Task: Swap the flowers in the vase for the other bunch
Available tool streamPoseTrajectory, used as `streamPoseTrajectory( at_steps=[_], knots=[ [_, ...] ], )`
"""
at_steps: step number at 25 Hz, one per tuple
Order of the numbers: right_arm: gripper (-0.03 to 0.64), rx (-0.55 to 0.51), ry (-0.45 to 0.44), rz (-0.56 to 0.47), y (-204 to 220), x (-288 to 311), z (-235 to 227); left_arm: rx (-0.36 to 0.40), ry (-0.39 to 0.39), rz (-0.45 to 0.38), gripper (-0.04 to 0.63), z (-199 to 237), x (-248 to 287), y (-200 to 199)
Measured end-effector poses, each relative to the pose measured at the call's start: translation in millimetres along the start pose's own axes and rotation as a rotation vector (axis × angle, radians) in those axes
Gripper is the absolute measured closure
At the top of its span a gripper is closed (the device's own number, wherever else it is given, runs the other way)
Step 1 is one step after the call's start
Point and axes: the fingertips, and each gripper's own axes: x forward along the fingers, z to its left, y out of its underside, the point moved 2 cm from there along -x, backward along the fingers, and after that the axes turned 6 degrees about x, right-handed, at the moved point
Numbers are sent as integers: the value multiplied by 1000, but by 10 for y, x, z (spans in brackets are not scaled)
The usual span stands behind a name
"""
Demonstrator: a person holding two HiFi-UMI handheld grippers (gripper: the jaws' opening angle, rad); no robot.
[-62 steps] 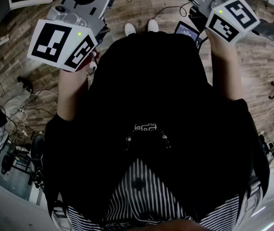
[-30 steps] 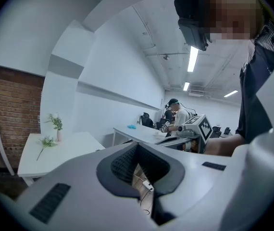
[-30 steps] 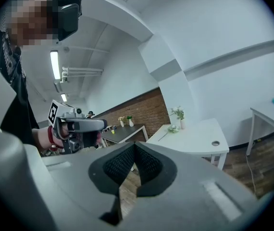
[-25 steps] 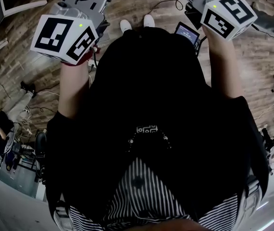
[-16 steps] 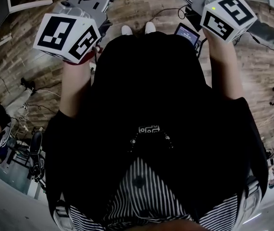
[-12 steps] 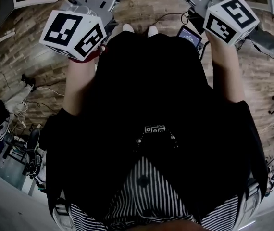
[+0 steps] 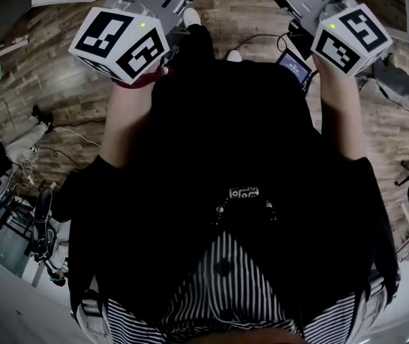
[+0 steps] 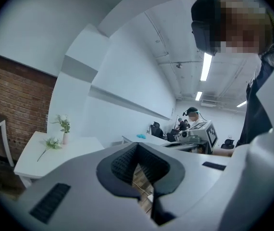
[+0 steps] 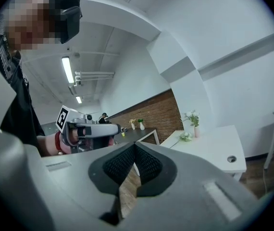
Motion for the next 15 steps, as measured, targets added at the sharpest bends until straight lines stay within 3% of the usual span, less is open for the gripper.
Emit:
streamPoseTrajectory(
  at_steps=[15],
  knots=[
    [612, 8, 108, 22, -579, 942, -687, -15, 60, -14, 588, 1370, 425, -261]
  ],
)
